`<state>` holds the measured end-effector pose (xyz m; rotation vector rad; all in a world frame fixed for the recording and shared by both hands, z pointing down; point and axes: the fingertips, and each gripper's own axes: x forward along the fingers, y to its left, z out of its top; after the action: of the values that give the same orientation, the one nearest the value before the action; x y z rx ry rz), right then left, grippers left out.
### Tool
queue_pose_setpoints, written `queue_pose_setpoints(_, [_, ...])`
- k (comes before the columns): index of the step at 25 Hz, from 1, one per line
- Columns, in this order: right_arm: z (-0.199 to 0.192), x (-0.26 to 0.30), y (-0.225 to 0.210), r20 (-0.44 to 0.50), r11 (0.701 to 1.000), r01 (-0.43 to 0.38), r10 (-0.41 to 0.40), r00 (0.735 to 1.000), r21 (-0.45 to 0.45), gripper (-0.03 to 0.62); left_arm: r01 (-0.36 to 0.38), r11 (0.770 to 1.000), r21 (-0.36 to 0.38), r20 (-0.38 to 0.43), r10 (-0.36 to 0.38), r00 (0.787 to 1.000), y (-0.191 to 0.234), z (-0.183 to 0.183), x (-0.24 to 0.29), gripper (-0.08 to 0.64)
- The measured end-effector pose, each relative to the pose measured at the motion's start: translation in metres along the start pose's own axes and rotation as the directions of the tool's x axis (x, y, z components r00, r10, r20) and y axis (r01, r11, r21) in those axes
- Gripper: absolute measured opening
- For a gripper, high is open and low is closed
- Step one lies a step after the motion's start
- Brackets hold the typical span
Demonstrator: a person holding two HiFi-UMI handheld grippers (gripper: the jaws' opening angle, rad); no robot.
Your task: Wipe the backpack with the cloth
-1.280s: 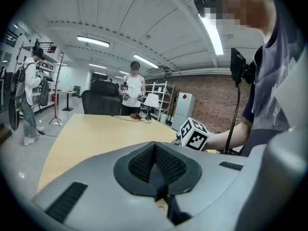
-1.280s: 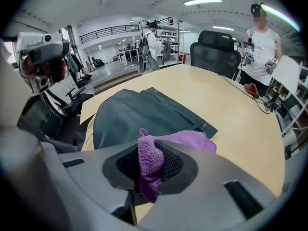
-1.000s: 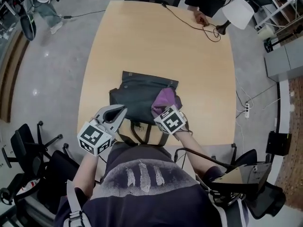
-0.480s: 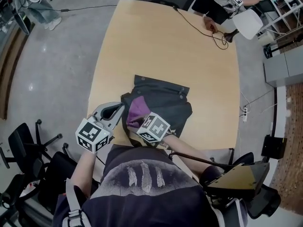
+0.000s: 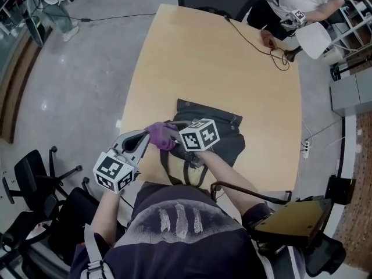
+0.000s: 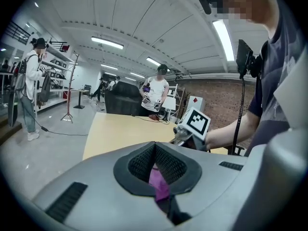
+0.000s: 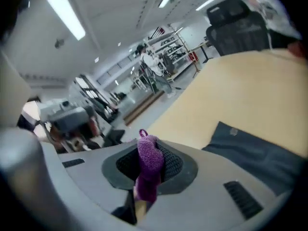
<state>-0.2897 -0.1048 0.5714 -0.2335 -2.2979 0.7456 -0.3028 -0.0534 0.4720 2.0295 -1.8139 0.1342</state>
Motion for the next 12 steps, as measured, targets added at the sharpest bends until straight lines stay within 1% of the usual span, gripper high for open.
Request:
queue_pose_setpoints(1, [-0.007,0.006,-0.017,-0.058,0.992,0.090,-0.095,0.994,-0.084,0.057,-0.001,1.000,-0.002,-0.003,0.001,1.000,0.000,-0.002,-0.001,0.008])
queue_pose_setpoints(2, [-0.014,0.009,-0.032,-0.103,0.974,0.157,-0.175,0.979,-0.164,0.057,-0.001,1.000,-0.005,-0.004,0.001,1.000,-0.001,-0.003,-0.001,0.008])
queue_pose_setpoints(3, [-0.019,0.010,-0.043,-0.135,0.952,0.202,-0.237,0.962,-0.230,0.057,0.000,1.000,-0.007,-0.006,0.000,1.000,-0.002,-0.004,-0.001,0.008])
queue_pose_setpoints(5, [-0.028,0.006,-0.058,-0.179,0.916,0.249,-0.315,0.932,-0.315,0.057,0.006,1.000,-0.010,-0.013,-0.007,1.000,-0.005,-0.006,0.001,0.008])
queue_pose_setpoints(7, [-0.037,0.000,-0.070,-0.208,0.896,0.270,-0.357,0.911,-0.353,0.057,0.019,1.000,-0.007,-0.024,-0.019,1.000,-0.011,-0.008,0.005,0.008])
queue_pose_setpoints(8, [-0.039,-0.004,-0.073,-0.211,0.892,0.275,-0.365,0.907,-0.359,0.057,0.025,1.000,-0.003,-0.027,-0.025,0.999,-0.014,-0.007,0.006,0.008])
queue_pose_setpoints(10, [-0.039,-0.009,-0.077,-0.198,0.883,0.281,-0.373,0.906,-0.377,0.057,0.034,0.999,0.011,-0.027,-0.033,0.999,-0.018,-0.004,0.010,0.008])
queue_pose_setpoints(12, [-0.037,-0.018,-0.080,-0.182,0.865,0.291,-0.390,0.903,-0.408,0.057,0.037,0.999,0.027,-0.022,-0.037,0.999,-0.022,0.001,0.014,0.008])
